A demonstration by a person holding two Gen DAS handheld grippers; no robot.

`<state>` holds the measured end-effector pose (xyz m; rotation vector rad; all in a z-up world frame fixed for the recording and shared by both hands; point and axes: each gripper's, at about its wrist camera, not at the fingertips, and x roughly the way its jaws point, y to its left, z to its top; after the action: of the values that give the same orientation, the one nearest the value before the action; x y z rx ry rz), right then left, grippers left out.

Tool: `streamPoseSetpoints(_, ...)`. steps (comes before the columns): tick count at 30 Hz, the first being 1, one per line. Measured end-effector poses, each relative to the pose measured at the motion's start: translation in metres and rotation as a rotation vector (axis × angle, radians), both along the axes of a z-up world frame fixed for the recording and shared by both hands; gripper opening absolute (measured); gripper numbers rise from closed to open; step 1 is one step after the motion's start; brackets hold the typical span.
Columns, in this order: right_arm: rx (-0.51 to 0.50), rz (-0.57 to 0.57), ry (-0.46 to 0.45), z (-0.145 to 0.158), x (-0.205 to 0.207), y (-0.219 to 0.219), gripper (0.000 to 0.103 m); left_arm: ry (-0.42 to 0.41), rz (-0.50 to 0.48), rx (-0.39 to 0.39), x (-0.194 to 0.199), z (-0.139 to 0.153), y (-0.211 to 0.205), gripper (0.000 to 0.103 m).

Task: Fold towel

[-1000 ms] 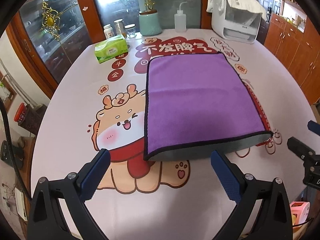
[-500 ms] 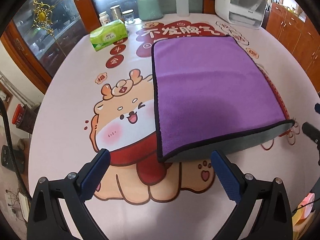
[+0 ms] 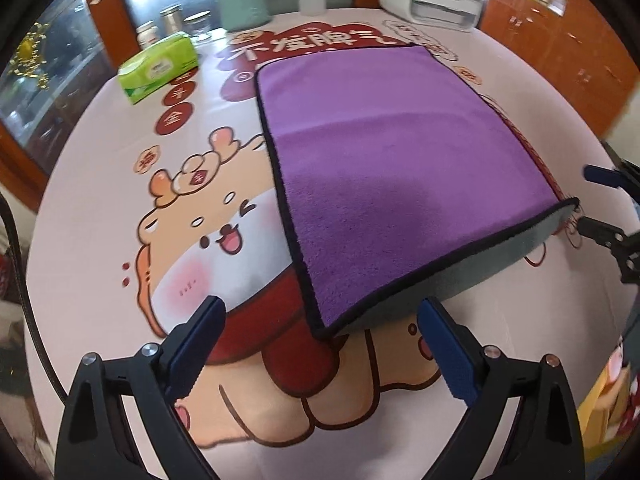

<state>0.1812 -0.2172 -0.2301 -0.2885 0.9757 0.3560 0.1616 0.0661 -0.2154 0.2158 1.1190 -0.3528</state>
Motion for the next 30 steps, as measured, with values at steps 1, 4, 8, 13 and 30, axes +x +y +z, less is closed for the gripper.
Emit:
streamPoseSetpoints(1,0.006,0.014,0.005,-0.001,0.001,-0.001,0.081,0.001,-0.010,-0.006,0.001,0.000,0.000,0.095)
streamPoseSetpoints(4,0.012,0.045,0.025,-0.005,0.006,-0.001,0.075,0.014,-0.051,-0.020,0.004,-0.002,0.000,0.090)
streamPoseSetpoints(8,0.013,0.074,0.047,-0.009,0.009,-0.001,0.064,0.033,-0.114,-0.017,0.006,-0.006,-0.007,0.079)
streamPoseSetpoints(13,0.018,0.111,0.068,-0.010,0.009,0.001,0.054,0.040,-0.175,-0.018,0.003,-0.006,-0.017,0.076)
streamPoseSetpoints(30,0.024,0.158,0.112,-0.014,0.009,-0.002,0.023,0.110,-0.197,-0.024,0.011,-0.015,-0.016,0.053)
